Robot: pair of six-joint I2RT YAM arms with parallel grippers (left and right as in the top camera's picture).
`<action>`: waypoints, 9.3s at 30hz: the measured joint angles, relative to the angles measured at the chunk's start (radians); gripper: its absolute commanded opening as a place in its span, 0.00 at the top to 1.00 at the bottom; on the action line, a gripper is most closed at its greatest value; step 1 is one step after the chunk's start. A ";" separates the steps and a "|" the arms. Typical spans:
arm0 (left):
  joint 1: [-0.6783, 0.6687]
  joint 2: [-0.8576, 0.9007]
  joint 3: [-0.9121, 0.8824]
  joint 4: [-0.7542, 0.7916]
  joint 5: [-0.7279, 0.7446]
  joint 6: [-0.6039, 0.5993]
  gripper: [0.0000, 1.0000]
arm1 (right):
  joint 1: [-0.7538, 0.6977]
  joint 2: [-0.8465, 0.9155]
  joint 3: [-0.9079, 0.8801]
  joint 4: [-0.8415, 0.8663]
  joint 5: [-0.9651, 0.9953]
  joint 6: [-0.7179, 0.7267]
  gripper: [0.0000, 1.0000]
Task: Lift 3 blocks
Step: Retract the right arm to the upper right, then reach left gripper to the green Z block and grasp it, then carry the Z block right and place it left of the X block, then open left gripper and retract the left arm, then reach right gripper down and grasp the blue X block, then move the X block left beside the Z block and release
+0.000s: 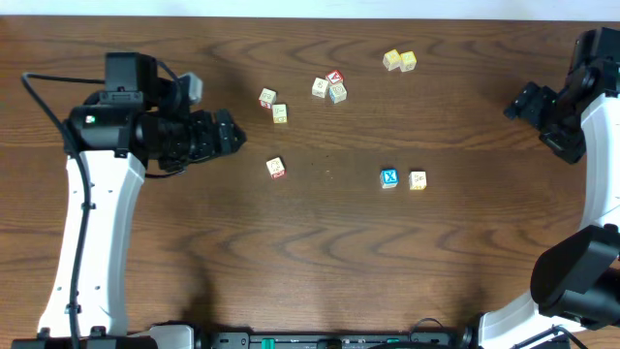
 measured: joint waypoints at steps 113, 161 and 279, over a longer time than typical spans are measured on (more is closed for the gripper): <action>-0.672 0.583 -0.009 0.411 -0.428 -0.399 0.63 | 0.000 0.000 0.000 0.000 -0.006 0.000 0.01; 0.060 0.029 0.024 -0.176 -0.431 -0.405 0.15 | 0.000 0.000 0.000 0.056 -0.142 0.014 0.01; 0.127 0.029 0.024 -0.199 -0.431 -0.405 0.15 | 0.816 0.064 -0.599 0.676 -0.095 0.120 0.68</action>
